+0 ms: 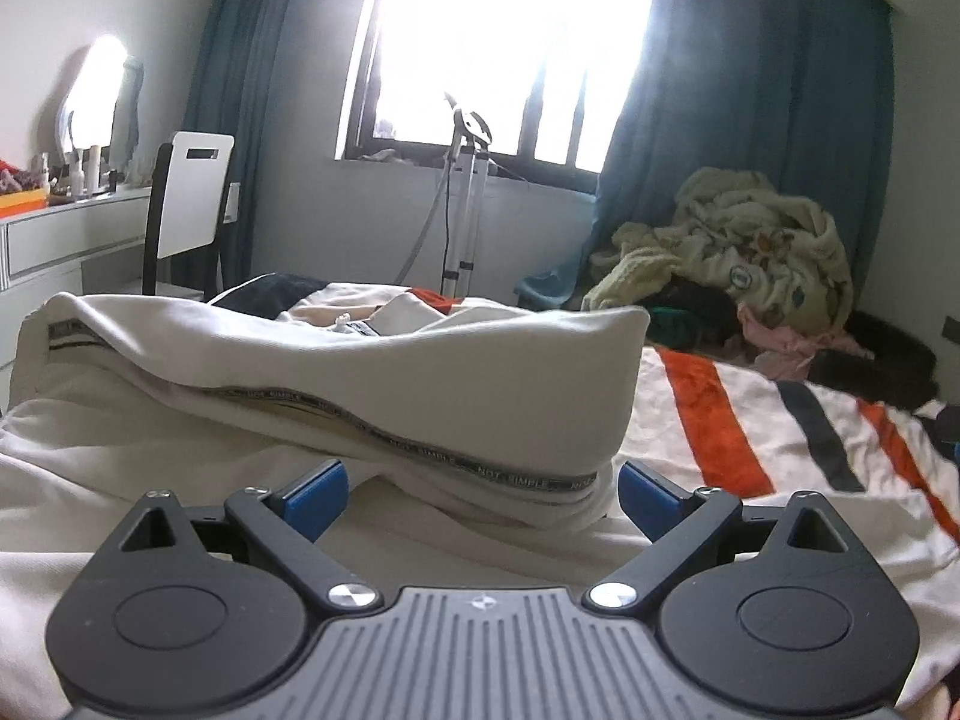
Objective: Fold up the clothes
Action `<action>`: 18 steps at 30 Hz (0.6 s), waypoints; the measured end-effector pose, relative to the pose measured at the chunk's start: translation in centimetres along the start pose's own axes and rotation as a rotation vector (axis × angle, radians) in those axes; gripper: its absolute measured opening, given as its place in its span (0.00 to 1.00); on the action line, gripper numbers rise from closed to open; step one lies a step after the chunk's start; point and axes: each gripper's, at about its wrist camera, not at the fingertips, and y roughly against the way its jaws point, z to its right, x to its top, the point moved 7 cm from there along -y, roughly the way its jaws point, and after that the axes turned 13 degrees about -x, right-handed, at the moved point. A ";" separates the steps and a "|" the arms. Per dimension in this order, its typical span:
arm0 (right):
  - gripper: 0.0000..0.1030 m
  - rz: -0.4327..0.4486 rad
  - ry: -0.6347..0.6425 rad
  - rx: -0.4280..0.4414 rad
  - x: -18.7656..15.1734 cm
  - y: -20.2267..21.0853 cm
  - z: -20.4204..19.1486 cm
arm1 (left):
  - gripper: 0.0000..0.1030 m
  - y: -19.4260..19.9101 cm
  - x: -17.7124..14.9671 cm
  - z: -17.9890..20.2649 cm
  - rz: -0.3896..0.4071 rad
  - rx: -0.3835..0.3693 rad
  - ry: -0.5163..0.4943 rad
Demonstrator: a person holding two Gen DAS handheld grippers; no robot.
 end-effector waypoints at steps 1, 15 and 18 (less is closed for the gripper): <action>0.68 -0.001 -0.003 -0.003 0.0 0.0 0.0 | 0.95 -0.2 -0.3 0.2 -0.007 -0.003 -0.013; 0.68 0.045 -0.201 -0.111 0.9 0.0 5.0 | 0.99 -9.6 3.9 10.7 -0.021 -0.175 -0.141; 0.69 0.082 -0.229 -0.129 1.2 -0.3 6.4 | 0.97 -15.4 4.8 13.2 -0.060 -0.178 -0.102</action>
